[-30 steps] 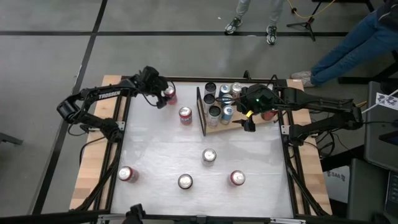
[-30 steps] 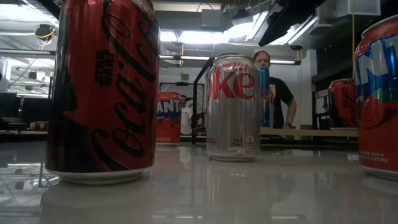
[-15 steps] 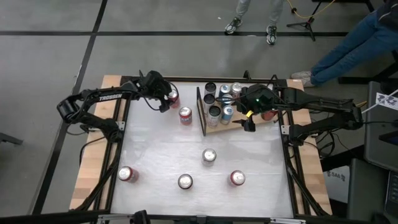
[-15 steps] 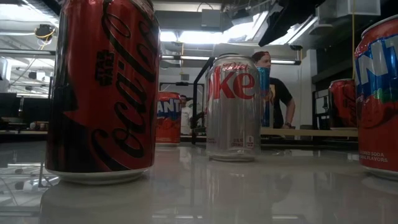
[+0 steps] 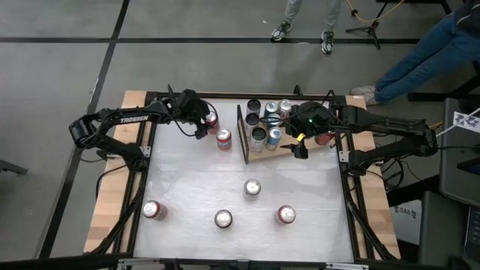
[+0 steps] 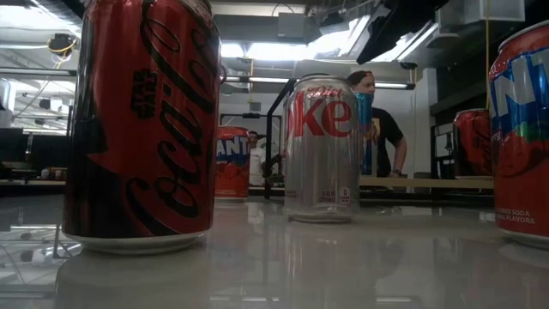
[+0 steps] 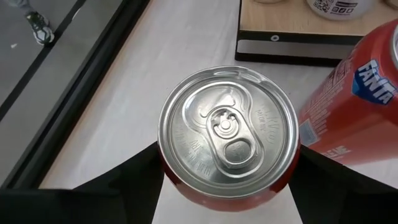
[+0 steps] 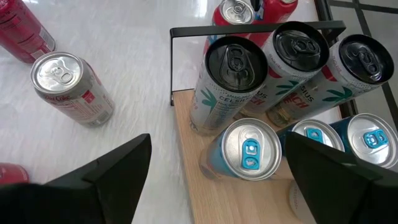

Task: Place canned beverage on shelf
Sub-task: Put the orange can on the shelf

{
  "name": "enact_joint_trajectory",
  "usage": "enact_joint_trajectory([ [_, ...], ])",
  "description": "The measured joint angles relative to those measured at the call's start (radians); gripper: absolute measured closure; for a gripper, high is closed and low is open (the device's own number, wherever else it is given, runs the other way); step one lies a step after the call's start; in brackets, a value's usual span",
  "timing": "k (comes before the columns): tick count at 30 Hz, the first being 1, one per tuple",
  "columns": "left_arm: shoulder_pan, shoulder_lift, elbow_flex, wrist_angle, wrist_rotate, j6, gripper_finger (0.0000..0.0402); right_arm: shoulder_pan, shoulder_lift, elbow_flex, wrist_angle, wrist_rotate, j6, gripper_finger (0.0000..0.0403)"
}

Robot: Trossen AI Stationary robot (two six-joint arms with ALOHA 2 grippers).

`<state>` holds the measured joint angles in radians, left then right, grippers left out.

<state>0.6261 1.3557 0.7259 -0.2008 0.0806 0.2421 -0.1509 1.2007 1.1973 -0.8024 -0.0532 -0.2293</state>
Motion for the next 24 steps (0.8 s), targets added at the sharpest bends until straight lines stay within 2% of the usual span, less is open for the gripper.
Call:
enact_joint_trajectory([
  [6, -0.030, -0.001, 0.000, 0.001, -0.055, -0.031, 0.0126, 0.000, 0.000, 0.000, 0.000, 0.000, 0.000, 0.0045],
  [14, -0.074, -0.015, -0.002, -0.007, -0.066, -0.058, 0.0126, 0.000, 0.000, 0.000, 0.000, 0.000, 0.000, 0.0045],
  [24, -0.113, -0.123, -0.003, -0.035, -0.101, -0.099, 0.0126, 0.000, 0.000, 0.000, 0.000, 0.000, 0.000, 0.0045],
])
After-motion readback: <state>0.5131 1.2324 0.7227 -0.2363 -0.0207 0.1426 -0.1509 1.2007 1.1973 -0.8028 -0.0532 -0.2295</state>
